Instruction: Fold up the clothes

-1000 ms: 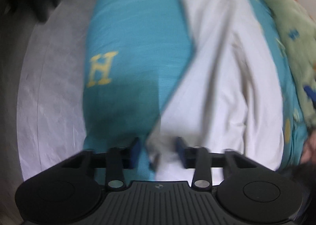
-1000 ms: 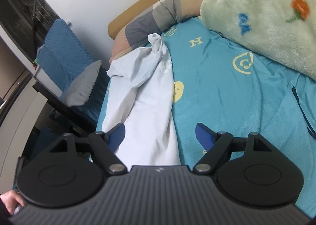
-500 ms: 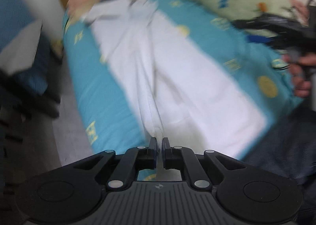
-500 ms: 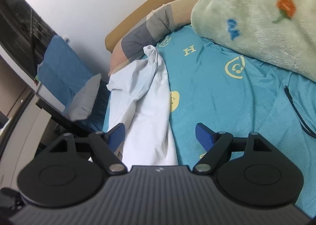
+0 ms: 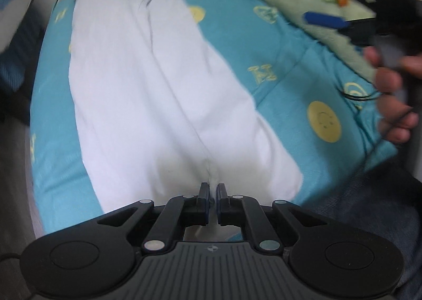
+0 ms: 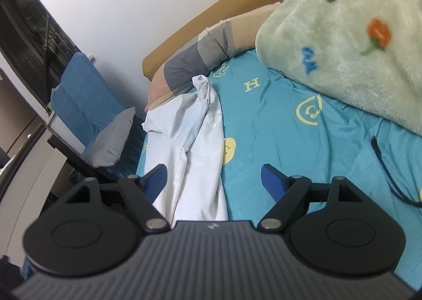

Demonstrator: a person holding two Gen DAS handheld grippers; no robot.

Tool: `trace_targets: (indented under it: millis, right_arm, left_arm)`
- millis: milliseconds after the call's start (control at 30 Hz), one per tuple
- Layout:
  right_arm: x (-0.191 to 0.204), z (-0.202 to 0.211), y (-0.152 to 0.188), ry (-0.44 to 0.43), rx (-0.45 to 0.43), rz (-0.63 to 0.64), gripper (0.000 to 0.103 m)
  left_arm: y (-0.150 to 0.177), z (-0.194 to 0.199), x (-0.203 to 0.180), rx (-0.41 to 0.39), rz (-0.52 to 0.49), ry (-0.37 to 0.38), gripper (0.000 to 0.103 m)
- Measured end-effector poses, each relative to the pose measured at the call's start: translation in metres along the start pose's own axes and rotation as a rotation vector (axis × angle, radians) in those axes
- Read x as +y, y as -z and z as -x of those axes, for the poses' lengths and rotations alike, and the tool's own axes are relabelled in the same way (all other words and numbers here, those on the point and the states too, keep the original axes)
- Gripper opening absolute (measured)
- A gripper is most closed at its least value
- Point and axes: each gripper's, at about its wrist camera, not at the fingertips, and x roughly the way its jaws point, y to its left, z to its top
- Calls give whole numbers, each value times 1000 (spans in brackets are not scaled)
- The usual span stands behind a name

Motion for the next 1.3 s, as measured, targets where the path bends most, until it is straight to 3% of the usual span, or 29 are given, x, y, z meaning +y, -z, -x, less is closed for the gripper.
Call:
trace_targets:
  millis: [67, 133, 267, 300, 333, 500, 800, 967, 1100, 1200, 1300]
  right_arm:
    - [3, 1, -1, -1, -5, 24, 80]
    - [7, 2, -1, -2, -11, 53, 80]
    - [15, 5, -2, -9, -35, 118, 80]
    - [16, 7, -3, -9, -43, 132, 80]
    - [17, 8, -3, -6, -49, 147, 80]
    - [22, 13, -4, 29, -87, 207, 80]
    - [14, 29, -17, 45, -184, 208, 80]
    - [14, 34, -18, 47, -211, 221, 80]
    - [18, 36, -13, 34, -215, 266, 80]
    - [21, 33, -11, 8, -208, 286, 80]
    - [27, 26, -7, -7, -196, 319, 80]
  left_arm:
    - [-2, 2, 7, -1, 47, 10, 26]
    - [-6, 10, 12, -35, 71, -6, 59]
    - [-19, 34, 16, -148, 97, -57, 71]
    - [-22, 40, 17, -185, 97, -73, 81]
    - [-26, 46, 16, -229, 92, -92, 85]
    - [-51, 68, 8, -380, 80, -150, 85]
    - [-93, 98, -24, -628, 108, -150, 90]
    - [-78, 76, -27, -666, 133, -136, 92]
    - [-52, 46, -11, -603, 161, -146, 93]
    - [-41, 47, 2, -588, 193, -155, 93]
    - [-37, 60, 12, -636, 223, -168, 98]
